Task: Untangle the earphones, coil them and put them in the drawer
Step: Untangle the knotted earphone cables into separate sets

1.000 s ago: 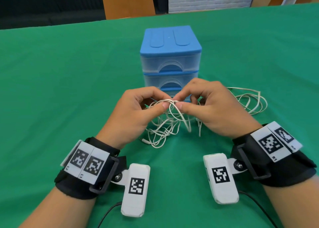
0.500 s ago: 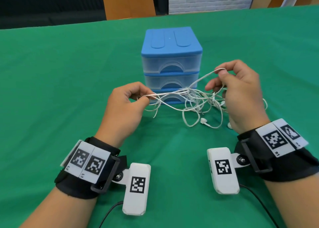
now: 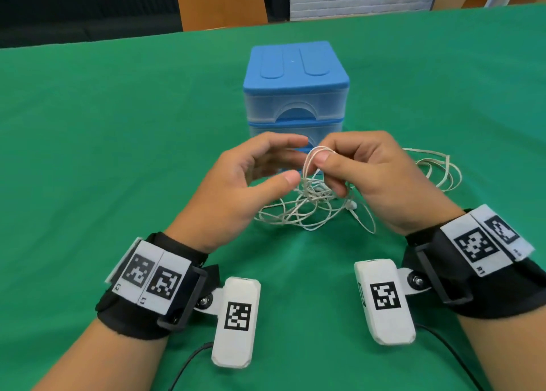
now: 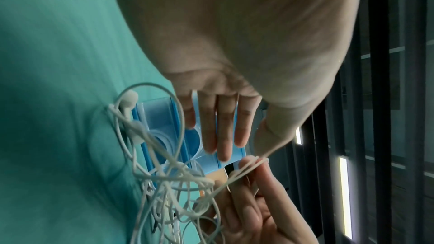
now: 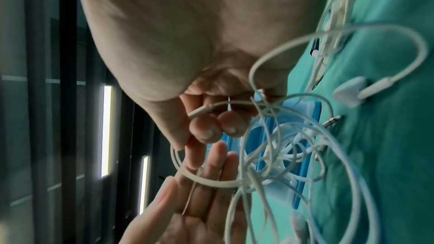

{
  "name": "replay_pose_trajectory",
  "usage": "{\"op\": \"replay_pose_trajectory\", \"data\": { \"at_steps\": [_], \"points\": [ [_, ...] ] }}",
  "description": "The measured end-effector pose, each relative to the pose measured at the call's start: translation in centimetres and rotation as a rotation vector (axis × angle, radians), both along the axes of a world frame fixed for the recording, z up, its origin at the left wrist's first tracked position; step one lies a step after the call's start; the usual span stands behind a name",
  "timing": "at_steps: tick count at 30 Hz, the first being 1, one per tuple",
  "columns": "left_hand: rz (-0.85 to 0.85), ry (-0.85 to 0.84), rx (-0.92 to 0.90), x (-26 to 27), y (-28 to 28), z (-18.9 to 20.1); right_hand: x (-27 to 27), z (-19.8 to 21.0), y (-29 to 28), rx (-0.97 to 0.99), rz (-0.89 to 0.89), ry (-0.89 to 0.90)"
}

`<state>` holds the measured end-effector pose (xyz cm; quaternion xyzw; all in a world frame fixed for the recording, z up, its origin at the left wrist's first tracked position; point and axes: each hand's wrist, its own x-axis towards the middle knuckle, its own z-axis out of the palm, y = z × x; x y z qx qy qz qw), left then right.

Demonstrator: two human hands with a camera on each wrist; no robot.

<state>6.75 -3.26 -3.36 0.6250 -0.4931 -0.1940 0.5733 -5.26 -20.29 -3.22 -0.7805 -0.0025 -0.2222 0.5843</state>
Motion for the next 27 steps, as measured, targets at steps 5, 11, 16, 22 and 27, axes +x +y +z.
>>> {"op": "replay_pose_trajectory", "data": {
  "at_steps": [5, 11, 16, 22, 27],
  "points": [
    [-0.028, 0.013, 0.074, -0.3, -0.3, -0.3, 0.2, 0.1, 0.0, 0.082, -0.063, -0.095],
    [0.049, -0.160, 0.129, 0.2, -0.2, -0.4, 0.0, 0.9, -1.0, 0.389, -0.284, -0.280],
    [0.242, -0.074, 0.053, 1.0, -0.5, -0.7, -0.2, 0.9, -2.1, 0.462, -0.501, -0.334],
    [0.317, 0.070, -0.139, 1.1, -0.5, -0.2, -0.1, 0.6, -2.4, 0.436, -0.664, -0.266],
    [0.248, 0.223, -0.214, 1.1, -0.4, -0.1, -0.5, 0.8, -2.8, 0.553, -0.621, -0.215]
  ]
}}
